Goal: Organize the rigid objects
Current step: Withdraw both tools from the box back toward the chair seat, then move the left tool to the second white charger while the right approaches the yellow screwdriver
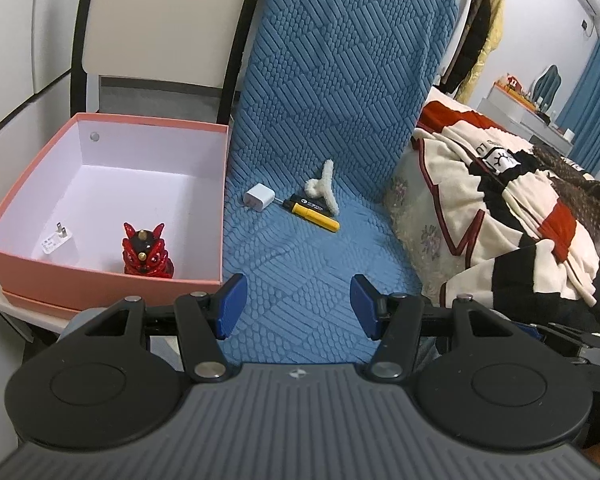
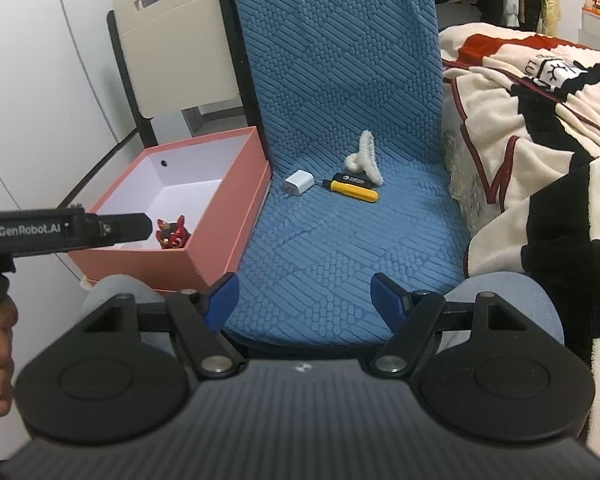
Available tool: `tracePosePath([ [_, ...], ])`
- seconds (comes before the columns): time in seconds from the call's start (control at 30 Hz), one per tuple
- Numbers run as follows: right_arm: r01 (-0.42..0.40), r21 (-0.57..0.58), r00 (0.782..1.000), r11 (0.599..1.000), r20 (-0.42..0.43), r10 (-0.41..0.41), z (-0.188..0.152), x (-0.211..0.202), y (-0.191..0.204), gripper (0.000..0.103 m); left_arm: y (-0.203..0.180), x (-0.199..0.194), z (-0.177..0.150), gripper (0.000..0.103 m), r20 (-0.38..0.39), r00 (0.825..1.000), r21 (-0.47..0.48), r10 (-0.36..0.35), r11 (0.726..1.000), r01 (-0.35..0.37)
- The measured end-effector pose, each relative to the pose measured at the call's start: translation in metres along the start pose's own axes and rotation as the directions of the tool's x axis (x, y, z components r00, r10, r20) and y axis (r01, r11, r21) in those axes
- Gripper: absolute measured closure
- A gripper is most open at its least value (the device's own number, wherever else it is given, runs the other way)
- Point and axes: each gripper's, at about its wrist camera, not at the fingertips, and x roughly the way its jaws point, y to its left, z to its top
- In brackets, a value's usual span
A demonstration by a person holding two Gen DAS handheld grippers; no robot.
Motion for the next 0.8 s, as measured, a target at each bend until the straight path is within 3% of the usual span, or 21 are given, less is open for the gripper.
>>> tracePosePath([
  [0.5,0.023,0.041,0.998,0.999,-0.060,-0.020,0.006,0.057,-0.039,0.029,-0.014,0.080,0.028,0.040,-0.076,0.996,0.039,0.052,0.998,-0.049],
  [0.8,0.023,0.066,0.997,0.998,-0.078,-0.018,0.023,0.109,-0.055,0.029,-0.028,0.151,0.053,0.040,-0.116,0.991,0.052,0.061,0.997,-0.055],
])
